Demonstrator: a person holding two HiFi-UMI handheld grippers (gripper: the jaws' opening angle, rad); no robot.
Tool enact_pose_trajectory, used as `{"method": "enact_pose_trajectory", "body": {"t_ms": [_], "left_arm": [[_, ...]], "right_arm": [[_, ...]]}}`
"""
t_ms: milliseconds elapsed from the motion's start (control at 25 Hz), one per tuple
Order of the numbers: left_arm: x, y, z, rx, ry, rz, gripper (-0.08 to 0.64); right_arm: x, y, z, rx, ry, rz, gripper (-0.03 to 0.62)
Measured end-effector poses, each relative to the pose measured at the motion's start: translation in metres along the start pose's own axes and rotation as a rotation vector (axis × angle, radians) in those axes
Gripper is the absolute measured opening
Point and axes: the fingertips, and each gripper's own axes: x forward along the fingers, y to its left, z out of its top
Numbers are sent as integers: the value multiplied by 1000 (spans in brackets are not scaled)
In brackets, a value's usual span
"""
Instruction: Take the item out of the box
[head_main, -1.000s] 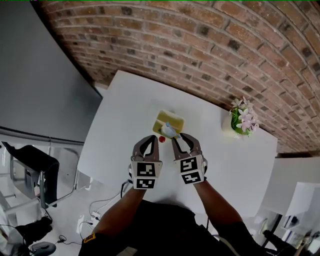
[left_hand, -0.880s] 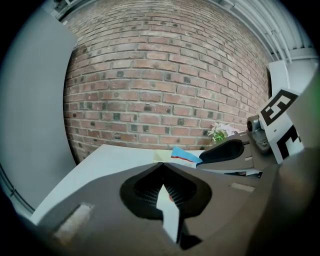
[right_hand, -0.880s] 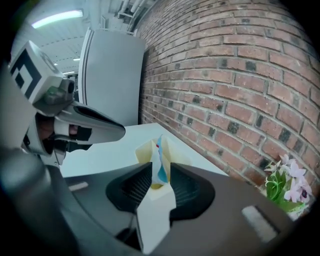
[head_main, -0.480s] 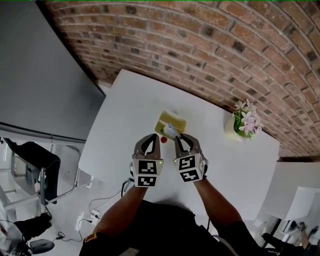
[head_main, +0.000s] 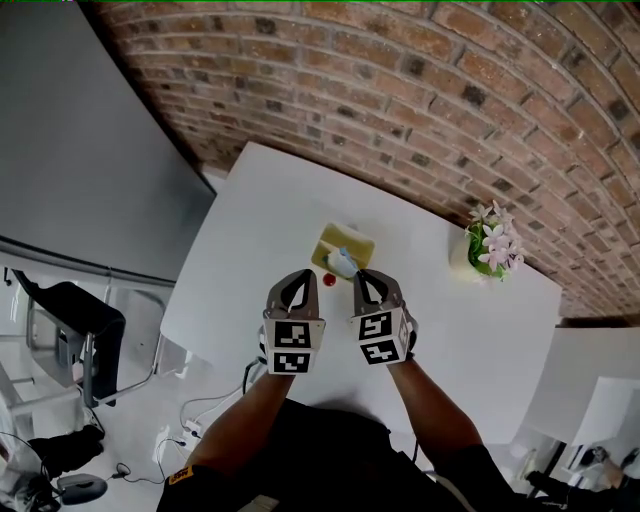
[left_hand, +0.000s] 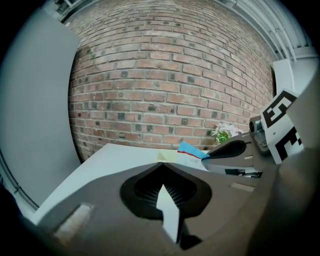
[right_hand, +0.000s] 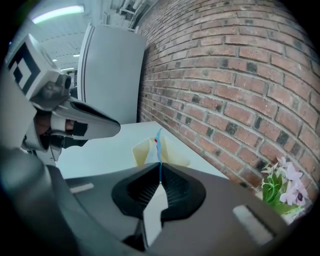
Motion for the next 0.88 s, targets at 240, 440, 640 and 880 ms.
{"method": "enact_pose_trajectory", "body": {"t_ms": [240, 440, 640, 880], "left_arm": [[-15, -2, 7, -7, -26, 15, 5], [-33, -3, 13, 1, -51, 37, 5], [-53, -4, 17, -1, -75, 67, 5], [-77, -3, 16, -5, -93, 108, 5]], "right_arm": [[-21, -4, 21, 30, -66, -34, 12], [-41, -5, 36, 27, -126, -54, 12], [-62, -6, 45, 27, -168, -70, 12], [-85, 0, 48, 38, -214, -64, 12]]}}
